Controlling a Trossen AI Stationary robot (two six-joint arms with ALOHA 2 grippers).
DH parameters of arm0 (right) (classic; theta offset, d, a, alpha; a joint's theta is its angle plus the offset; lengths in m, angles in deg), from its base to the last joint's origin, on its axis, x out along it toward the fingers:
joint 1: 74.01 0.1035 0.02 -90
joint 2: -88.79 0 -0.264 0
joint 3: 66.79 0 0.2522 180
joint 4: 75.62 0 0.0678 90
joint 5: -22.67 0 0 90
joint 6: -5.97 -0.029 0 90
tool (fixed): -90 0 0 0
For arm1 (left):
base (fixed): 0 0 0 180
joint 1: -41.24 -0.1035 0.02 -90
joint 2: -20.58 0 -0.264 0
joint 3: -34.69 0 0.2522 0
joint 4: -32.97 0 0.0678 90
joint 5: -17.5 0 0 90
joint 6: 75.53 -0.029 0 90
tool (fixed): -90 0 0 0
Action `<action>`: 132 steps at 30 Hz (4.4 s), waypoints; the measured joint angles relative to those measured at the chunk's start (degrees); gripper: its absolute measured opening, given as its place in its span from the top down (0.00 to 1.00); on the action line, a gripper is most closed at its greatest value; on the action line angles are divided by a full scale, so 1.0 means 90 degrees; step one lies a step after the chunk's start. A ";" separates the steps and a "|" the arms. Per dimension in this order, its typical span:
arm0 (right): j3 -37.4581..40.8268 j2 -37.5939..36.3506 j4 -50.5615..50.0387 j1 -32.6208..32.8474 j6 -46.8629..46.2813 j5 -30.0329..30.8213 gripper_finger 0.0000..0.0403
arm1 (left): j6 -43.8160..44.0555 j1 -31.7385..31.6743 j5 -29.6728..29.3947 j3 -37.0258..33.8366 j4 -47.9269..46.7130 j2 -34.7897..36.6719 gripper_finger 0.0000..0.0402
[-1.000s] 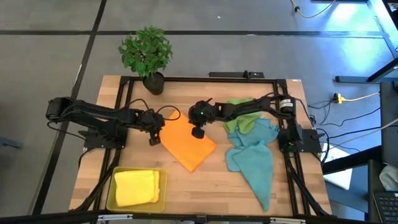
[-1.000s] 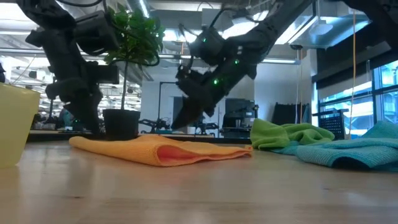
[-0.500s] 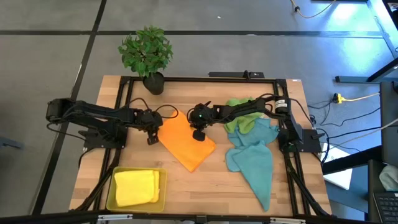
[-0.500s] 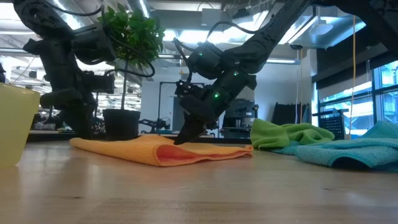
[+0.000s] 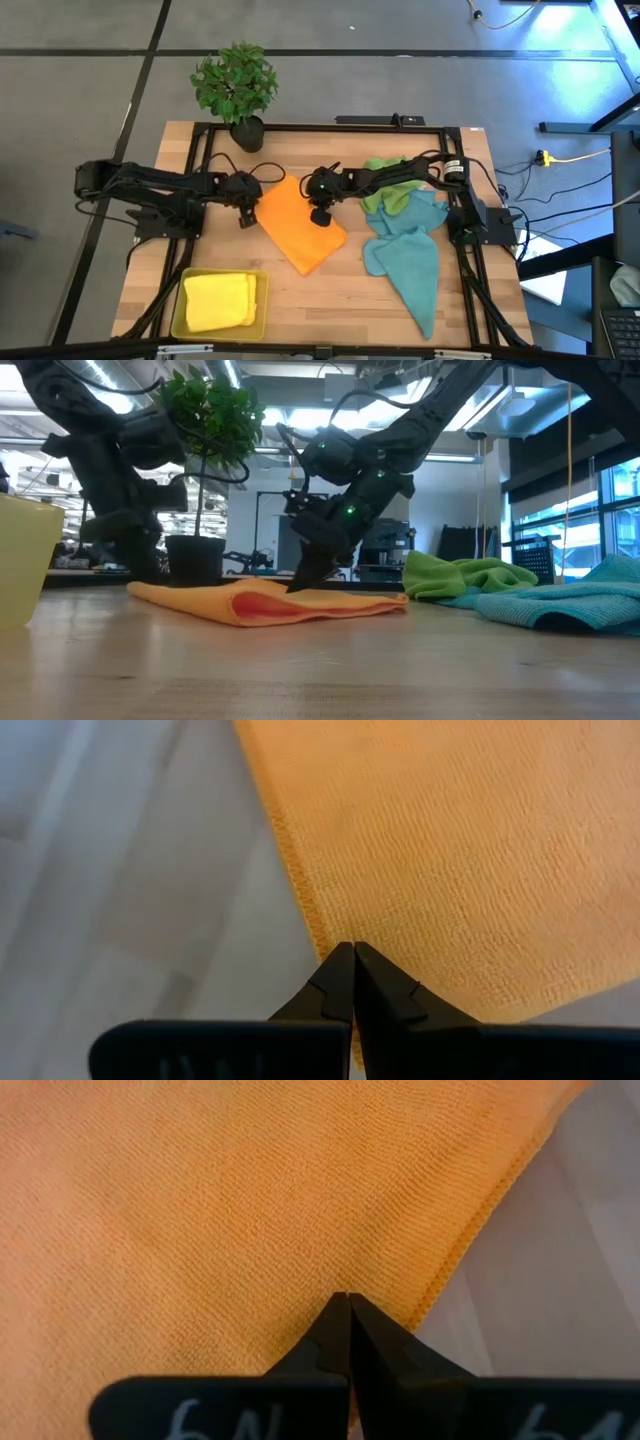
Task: Fold microfiber towels
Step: Fold the orange microfiber cloth
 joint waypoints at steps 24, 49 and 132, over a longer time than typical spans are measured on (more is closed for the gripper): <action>0.0058 -0.0967 -0.1465 0.0323 -0.1498 0.1699 0.99 | -0.0399 -0.0275 0.0755 0.0321 0.1041 0.0010 1.00; 0.2634 -0.2943 0.2440 0.1071 -0.0859 -0.0198 0.99 | -0.1515 0.3548 0.0163 0.1071 0.3833 -0.1724 0.79; 0.4296 -0.3450 0.4969 0.1105 -0.0837 0.0623 0.95 | -0.1079 0.3308 0.0179 0.3742 0.0658 -0.3637 0.64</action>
